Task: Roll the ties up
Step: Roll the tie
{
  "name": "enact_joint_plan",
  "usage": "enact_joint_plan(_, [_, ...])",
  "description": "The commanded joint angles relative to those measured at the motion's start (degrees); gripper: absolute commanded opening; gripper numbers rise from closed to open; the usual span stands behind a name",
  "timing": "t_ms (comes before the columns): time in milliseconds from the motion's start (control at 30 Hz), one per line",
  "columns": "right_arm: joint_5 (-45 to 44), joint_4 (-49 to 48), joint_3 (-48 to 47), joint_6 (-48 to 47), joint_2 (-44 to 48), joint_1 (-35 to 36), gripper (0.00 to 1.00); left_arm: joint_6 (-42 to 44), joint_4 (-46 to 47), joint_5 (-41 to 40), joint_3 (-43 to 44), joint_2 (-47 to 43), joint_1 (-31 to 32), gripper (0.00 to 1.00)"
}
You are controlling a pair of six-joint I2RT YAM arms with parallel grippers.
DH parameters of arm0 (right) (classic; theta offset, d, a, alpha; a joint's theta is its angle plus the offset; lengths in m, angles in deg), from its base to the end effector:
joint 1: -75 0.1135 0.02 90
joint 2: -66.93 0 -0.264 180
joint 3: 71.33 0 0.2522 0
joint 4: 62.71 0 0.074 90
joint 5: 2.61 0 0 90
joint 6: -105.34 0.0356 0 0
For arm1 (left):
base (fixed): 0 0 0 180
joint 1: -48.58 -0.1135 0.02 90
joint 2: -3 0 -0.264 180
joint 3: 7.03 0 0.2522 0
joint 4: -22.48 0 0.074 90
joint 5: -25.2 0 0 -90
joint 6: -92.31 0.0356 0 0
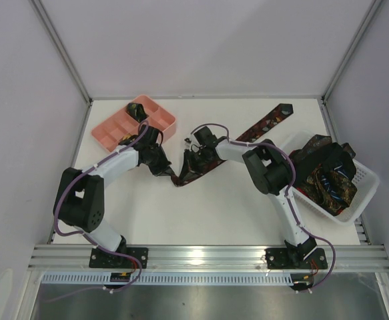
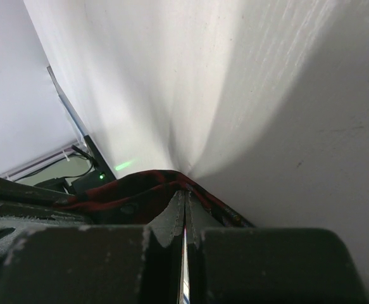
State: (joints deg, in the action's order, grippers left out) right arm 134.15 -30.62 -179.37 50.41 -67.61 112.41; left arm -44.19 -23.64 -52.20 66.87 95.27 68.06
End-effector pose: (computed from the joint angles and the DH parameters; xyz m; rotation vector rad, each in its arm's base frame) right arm 0.3672 0.3135 0.1052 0.3878 -2.7246 -1.4067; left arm 0.2959 -0.1129 0.1997 -0.5910 2.7618 -0.6095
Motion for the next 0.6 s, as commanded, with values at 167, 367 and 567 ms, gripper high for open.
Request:
enact_joint_plan(167, [-1.8, 2.6, -0.5, -1.5, 4.1, -2.3, 0.0, 0.3, -0.3, -1.5, 1.0, -1.3, 0.4, 0.0])
enact_joint_plan(367, [-1.6, 4.5, -0.3, -3.3, 6.2, -2.6, 0.0, 0.4, -0.2, -1.4, 0.9, -1.1, 0.4, 0.0])
enact_joint_plan(567, [-2.7, 5.6, 0.1, -4.7, 7.6, -2.8, 0.0, 0.4, -0.3, -1.5, 0.8, -1.2, 0.4, 0.0])
